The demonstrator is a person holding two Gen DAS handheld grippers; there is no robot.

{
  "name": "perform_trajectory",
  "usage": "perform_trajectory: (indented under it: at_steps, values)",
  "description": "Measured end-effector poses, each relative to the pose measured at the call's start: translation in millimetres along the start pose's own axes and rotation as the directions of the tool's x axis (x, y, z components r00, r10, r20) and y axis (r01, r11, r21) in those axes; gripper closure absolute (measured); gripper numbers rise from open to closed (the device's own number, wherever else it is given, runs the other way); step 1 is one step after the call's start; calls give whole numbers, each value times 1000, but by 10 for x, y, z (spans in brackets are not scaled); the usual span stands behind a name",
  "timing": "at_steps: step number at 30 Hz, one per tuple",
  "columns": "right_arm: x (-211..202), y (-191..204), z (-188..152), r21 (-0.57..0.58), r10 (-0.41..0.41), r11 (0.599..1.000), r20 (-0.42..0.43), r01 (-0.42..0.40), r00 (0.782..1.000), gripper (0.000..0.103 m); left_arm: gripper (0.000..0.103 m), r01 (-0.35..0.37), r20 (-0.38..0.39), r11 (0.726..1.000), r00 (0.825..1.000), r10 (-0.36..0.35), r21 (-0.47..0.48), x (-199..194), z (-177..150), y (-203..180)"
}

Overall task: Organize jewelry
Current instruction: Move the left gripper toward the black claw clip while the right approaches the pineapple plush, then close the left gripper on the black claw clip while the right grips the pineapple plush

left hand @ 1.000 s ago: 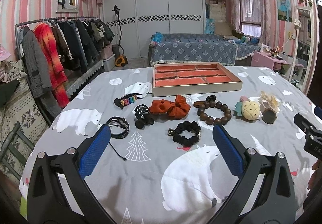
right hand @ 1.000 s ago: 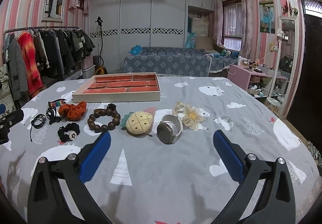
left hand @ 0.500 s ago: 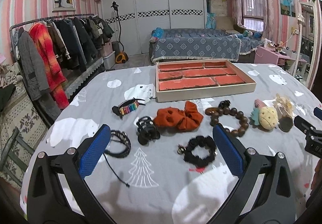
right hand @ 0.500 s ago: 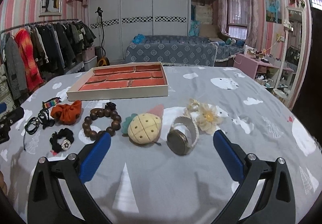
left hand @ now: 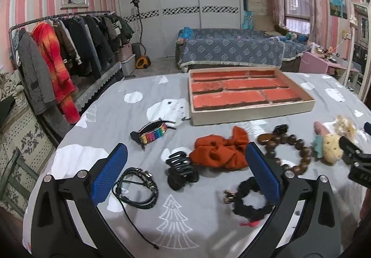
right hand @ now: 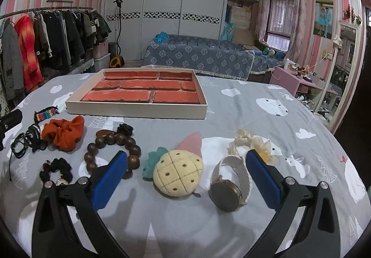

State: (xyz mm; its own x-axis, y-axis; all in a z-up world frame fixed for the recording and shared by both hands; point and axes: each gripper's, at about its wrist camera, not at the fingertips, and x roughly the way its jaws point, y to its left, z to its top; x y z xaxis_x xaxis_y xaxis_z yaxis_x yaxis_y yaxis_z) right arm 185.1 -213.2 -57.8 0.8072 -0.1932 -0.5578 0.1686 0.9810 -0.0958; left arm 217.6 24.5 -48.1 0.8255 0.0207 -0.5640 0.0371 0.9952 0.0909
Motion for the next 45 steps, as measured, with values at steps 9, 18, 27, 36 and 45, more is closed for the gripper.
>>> perform_trajectory:
  at_steps: [9,18,27,36,45]
  values:
    - [296,37,-57,-5,17,1000,-92,-18,996,23,5,-48,-52,999,997,48,-1,267,-70,153]
    - [430,70,-88,-13,18,1000,-155,-21,988,43,6,-43,-117,999,992,42,-1,455,-134,204]
    - [561,52,-100,9,52,999,-208,-51,977,45,23,-28,-184,1000,983,26,-8,677,-180,223]
    - [597,34,-107,26,87,996,-225,-83,971,52,49,15,-202,999,979,-21,-33,737,-198,226]
    - [556,29,-102,32,114,993,-207,-110,972,56,67,45,-187,998,981,-54,-51,719,-196,234]
